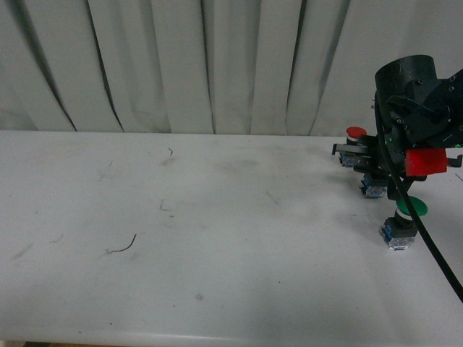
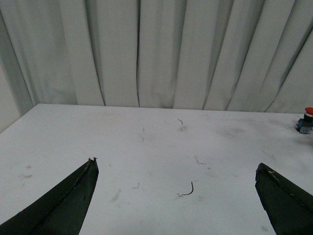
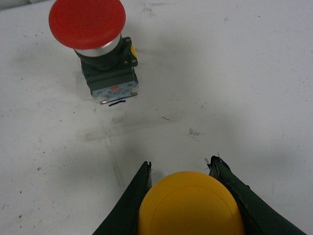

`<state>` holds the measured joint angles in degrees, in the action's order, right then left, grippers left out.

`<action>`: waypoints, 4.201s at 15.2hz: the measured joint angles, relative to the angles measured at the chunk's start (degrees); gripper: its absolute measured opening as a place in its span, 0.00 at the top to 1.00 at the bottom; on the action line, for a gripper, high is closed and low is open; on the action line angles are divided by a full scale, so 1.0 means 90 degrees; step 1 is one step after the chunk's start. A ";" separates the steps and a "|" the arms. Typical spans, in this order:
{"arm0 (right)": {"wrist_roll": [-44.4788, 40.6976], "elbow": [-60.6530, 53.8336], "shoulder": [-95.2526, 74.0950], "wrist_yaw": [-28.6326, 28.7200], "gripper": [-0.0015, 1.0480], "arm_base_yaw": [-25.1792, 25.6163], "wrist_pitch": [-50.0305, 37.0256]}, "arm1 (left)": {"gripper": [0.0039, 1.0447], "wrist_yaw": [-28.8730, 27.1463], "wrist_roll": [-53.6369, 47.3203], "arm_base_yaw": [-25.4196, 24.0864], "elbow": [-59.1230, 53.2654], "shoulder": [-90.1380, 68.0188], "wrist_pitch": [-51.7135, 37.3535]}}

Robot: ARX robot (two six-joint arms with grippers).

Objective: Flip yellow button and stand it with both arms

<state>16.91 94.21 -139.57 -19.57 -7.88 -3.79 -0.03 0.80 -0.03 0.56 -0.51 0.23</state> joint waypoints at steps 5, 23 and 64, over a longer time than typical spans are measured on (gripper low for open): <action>0.0002 0.0124 -0.0107 0.0002 0.58 -0.0007 0.0017 | 0.06 0.0000 0.0000 0.0000 0.0000 0.0000 -0.0002; -0.0029 -0.1336 0.1617 0.0629 0.06 0.0202 -0.1020 | 0.06 0.0000 0.0000 0.0000 0.0000 0.0000 0.0000; -0.1860 -1.0394 1.5484 0.2176 0.88 0.0901 0.0442 | 0.06 0.0000 0.0000 0.0005 0.0000 0.0000 -0.0002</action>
<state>0.16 0.67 -0.21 0.01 0.23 0.19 -0.03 0.80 0.01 0.56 -0.51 0.21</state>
